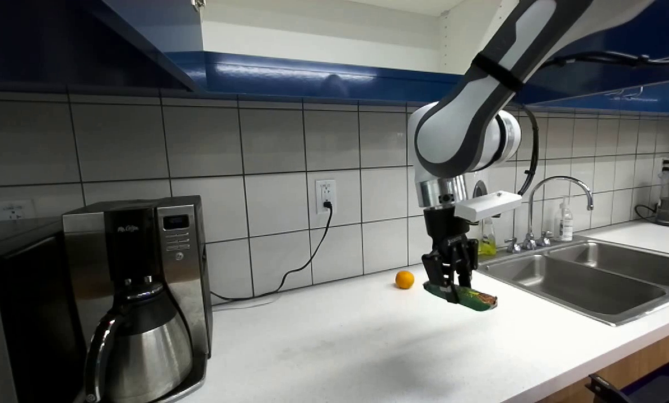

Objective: Put the green packet in the open upper cabinet.

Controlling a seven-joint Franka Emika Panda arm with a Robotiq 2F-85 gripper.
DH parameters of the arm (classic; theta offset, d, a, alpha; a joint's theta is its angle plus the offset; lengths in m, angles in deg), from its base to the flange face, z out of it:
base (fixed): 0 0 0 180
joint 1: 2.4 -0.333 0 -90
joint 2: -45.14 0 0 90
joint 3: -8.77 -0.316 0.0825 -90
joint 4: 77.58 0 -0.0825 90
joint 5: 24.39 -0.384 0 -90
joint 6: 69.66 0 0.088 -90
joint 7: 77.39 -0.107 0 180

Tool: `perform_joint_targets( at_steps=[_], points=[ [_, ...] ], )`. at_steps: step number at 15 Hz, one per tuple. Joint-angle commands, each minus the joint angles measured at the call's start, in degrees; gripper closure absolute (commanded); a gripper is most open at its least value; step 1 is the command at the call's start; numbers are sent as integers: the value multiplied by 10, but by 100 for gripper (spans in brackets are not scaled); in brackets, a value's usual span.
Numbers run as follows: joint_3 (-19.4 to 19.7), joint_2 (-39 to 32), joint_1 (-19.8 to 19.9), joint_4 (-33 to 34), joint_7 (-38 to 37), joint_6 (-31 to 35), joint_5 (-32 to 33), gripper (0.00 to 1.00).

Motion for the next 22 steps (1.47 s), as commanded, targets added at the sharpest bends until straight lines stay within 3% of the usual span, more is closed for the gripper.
perform_joint_targets(
  at_steps=[1,10,14,22],
  points=[
    [-5,85,9,-7,25,-66,-8,82],
    [0,221,14,53,19,-279,-3,82],
    [3,240,20,130,15,-368,-1,82],
    [0,234,25,277,13,-452,1,82]
  ],
)
